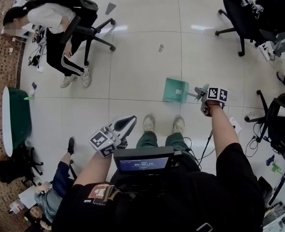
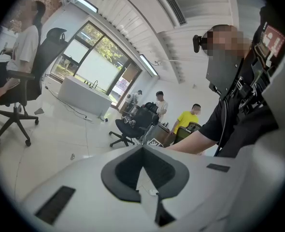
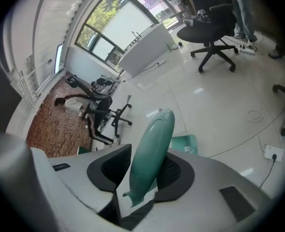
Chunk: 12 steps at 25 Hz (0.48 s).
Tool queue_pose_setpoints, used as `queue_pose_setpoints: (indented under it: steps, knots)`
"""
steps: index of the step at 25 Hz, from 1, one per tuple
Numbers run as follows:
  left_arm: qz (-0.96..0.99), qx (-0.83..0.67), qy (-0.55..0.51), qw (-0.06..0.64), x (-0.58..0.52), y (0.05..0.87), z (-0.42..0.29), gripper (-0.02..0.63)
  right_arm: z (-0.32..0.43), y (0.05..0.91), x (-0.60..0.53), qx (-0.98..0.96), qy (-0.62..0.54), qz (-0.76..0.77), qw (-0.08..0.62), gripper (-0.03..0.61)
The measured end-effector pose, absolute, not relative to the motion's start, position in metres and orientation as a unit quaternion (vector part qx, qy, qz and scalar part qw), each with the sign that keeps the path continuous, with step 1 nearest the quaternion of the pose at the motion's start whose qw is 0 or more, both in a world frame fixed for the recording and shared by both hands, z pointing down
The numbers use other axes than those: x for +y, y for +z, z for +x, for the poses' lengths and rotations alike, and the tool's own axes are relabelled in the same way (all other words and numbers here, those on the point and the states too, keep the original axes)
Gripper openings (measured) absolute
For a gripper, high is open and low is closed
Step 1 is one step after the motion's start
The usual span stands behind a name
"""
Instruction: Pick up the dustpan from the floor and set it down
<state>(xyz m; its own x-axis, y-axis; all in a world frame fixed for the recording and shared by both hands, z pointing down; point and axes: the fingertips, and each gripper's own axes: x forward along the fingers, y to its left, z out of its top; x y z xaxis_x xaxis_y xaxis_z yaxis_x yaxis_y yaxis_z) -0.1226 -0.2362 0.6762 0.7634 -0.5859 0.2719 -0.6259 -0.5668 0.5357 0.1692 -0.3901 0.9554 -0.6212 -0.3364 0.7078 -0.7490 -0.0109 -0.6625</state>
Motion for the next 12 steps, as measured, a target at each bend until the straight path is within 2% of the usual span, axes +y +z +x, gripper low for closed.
queue_pose_setpoints:
  steps: [5, 10, 12]
  knots:
    - [0.883, -0.344, 0.03, 0.317, -0.236, 0.673, -0.123, 0.025, 0.182, 0.956, -0.391, -0.672, 0.582, 0.425, 0.172, 0.16]
    - [0.885, -0.341, 0.029, 0.316, -0.235, 0.67, -0.114, 0.025, 0.187, 0.952, -0.386, -0.669, 0.587, 0.423, 0.174, 0.25]
    - [0.886, -0.339, 0.029, 0.314, -0.238, 0.668, -0.11, 0.025, 0.19, 0.952, -0.386, -0.666, 0.586, 0.426, 0.175, 0.253]
